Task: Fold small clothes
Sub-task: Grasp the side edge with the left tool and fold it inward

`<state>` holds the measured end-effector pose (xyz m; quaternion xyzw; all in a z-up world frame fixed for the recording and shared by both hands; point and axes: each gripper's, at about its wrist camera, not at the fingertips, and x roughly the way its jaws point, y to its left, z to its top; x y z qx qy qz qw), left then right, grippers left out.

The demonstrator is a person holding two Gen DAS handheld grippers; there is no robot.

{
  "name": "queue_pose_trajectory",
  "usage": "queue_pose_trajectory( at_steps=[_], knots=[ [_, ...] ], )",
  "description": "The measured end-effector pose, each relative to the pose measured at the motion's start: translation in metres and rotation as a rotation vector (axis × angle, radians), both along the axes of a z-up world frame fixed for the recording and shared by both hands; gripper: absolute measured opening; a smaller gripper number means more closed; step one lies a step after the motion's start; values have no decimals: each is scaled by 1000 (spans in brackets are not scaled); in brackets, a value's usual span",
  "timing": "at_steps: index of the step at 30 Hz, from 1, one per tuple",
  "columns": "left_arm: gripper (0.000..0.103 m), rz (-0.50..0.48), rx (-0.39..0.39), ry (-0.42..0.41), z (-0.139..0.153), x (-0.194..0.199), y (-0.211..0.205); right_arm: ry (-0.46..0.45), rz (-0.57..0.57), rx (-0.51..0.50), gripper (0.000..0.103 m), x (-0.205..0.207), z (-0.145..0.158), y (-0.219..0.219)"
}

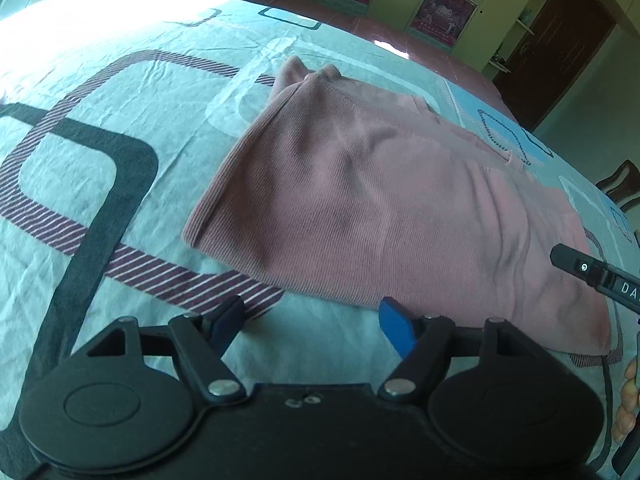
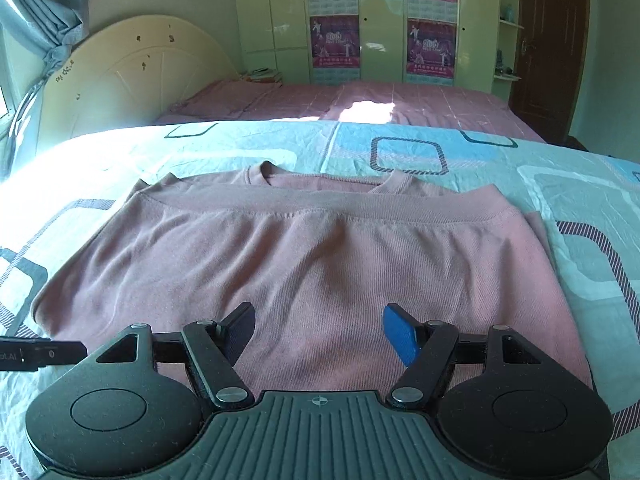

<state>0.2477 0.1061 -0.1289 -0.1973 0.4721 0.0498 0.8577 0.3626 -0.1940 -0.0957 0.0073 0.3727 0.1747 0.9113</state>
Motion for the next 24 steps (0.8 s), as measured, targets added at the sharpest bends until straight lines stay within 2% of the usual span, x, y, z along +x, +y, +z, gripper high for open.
queue_pose_trajectory(
  at_steps=[4, 6, 9, 13, 15, 16, 18, 20, 22, 24],
  knots=[
    [73, 45, -92, -27, -5, -12, 11, -4, 9, 46, 70, 7, 10, 8],
    [75, 94, -176, -51, -10, -9, 19, -3, 18, 25, 70, 10, 7, 16],
    [78, 153, -299, -108, -19, 0, 27, 25, 6, 22, 70, 14, -5, 20],
    [77, 185, -397, -184, -30, 22, 31, 19, -22, 10, 70, 21, -11, 22],
    [70, 215, -443, -223, -38, 35, 36, 18, -33, 10, 70, 28, -13, 22],
    [64, 227, -457, -235, -41, 40, 38, 16, -39, 2, 70, 32, -14, 23],
    [47, 247, -481, -253, -48, 52, 43, 16, -49, -18, 70, 38, -20, 27],
    [25, 265, -502, -256, -56, 61, 48, 45, -58, -60, 70, 45, -34, 31],
    [20, 277, -530, -254, -62, 67, 52, 70, -60, -76, 70, 49, -49, 33],
    [17, 278, -540, -256, -63, 70, 55, 75, -74, -74, 70, 49, -47, 32]
  ],
)
